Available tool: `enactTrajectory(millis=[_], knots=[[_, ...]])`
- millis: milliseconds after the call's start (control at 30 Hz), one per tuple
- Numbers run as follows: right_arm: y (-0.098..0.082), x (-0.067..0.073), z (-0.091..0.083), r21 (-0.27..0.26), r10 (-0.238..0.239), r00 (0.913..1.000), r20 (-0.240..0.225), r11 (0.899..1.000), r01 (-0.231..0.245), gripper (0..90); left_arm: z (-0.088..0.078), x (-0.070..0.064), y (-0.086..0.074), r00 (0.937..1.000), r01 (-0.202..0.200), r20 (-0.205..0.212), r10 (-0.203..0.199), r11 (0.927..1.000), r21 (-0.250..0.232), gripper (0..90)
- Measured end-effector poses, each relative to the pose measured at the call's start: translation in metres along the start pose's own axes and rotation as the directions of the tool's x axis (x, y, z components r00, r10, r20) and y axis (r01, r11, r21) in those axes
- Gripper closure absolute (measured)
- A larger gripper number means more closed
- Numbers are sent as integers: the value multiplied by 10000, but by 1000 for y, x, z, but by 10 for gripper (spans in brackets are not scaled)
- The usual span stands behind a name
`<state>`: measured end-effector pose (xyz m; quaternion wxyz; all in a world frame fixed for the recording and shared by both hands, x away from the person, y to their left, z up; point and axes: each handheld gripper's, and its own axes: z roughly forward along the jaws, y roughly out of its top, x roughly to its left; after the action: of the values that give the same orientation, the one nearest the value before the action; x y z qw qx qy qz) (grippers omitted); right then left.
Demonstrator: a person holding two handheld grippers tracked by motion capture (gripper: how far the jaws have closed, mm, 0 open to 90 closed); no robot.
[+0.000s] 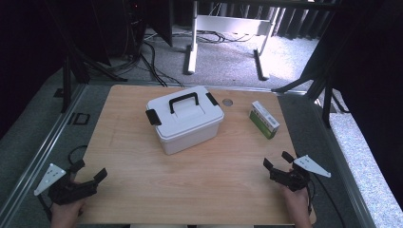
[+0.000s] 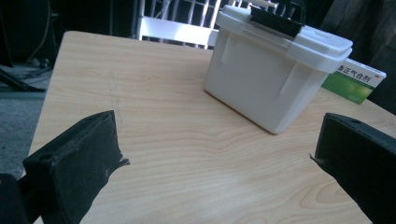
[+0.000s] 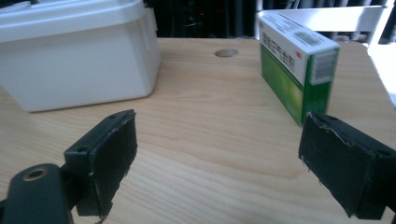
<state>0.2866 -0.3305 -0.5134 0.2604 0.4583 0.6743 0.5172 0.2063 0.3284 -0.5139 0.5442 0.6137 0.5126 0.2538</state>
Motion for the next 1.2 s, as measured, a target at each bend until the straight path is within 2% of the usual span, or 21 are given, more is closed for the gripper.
enactTrajectory(millis=[67,133,300,400,600,633,733,800,833,933,1000,1033,1100,1133,1200], knots=[[5,2,4,162,-92,9999,110,9998,91,109,6,-1,5,9991,-419,35,418,9988,259,1],[10,3,8,190,-304,9995,-4,9994,305,110,14,-2,11,9965,-838,117,833,9953,495,1],[20,7,27,453,-657,9973,-313,9967,671,111,31,-4,23,9928,-1174,279,1163,9922,428,62],[25,10,39,492,-835,9955,-446,9951,856,130,43,-5,30,9897,-1408,356,1390,9886,537,63],[36,17,66,597,-1163,9910,-657,9910,1202,149,69,-4,37,9836,-1748,602,1698,9805,900,142],[38,18,70,559,-1243,9899,-677,9902,1282,149,73,-4,38,9808,-1901,612,1852,9778,881,142],[46,23,84,577,-1511,9848,-854,9860,1562,162,86,-3,40,9791,-1999,618,1940,9735,1112,150],[51,27,93,556,-1648,9815,-979,9837,1707,183,95,-2,40,9763,-2146,600,2080,9663,1419,159],[54,28,97,555,-1735,9793,-1040,9821,1799,205,100,-1,40,9762,-2147,657,2066,9631,1623,159],[61,32,111,865,-1945,9701,-1453,9742,2083,324,113,2,40,9755,-2193,602,2114,9553,1982,245],[63,34,121,1084,-1973,9656,-1692,9701,2172,357,122,5,40,9772,-2114,642,2022,9535,2150,297],[64,35,126,1194,-1981,9655,-1689,9683,2195,445,126,5,40,9772,-2124,542,2055,9513,2232,344],[63,38,135,1405,-2160,9623,-1653,9606,2398,508,135,7,40,9773,-2117,517,2053,9462,2449,393],[62,39,140,1471,-2184,9628,-1588,9591,2419,602,139,7,40,9774,-2111,474,2058,9434,2558,437],[61,41,150,1649,-2178,9617,-1664,9554,2450,684,148,6,41,9772,-2120,451,2077,9376,2754,509]])
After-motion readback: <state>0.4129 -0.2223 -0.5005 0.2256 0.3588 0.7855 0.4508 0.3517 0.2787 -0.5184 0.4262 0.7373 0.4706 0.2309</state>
